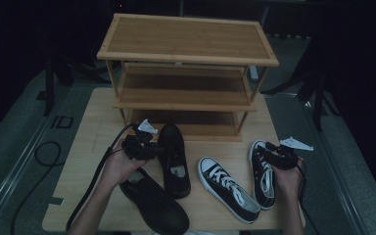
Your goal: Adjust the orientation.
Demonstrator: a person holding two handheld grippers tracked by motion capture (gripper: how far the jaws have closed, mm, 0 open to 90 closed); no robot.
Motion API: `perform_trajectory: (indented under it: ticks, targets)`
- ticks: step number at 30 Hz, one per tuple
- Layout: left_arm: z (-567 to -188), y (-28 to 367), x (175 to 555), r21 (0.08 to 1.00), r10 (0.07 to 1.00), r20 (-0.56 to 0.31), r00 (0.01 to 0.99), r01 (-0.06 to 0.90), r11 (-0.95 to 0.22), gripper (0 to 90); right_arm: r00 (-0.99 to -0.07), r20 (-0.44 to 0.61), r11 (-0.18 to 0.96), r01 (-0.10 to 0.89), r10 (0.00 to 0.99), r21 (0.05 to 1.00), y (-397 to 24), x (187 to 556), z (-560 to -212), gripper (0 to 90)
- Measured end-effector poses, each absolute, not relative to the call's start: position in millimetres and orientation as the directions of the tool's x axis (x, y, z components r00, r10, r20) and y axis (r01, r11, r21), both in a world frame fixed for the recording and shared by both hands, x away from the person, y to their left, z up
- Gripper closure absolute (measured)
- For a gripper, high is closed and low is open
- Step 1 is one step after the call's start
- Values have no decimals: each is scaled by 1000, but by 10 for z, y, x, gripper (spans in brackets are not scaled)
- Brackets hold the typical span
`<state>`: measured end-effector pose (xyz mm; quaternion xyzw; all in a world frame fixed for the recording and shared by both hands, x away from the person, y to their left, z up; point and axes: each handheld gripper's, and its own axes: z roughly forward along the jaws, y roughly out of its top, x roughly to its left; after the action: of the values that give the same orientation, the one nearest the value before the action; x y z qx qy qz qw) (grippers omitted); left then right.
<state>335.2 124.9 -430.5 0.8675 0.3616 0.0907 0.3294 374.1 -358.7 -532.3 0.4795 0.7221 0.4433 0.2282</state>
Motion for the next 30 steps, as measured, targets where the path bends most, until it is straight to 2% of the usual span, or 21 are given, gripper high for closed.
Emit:
perform_trajectory:
  ticks: [10,30]
  targets:
    - [-4303,1044,3349,597,672,-78,737,574,-560,718,-433,99,140,488,896,861,-3586,3736,-5326,528]
    - [-4520,794,3427,497,710,-120,694,661,-563,656,-430,90,147,487,898,861,-3575,3729,-5323,526]
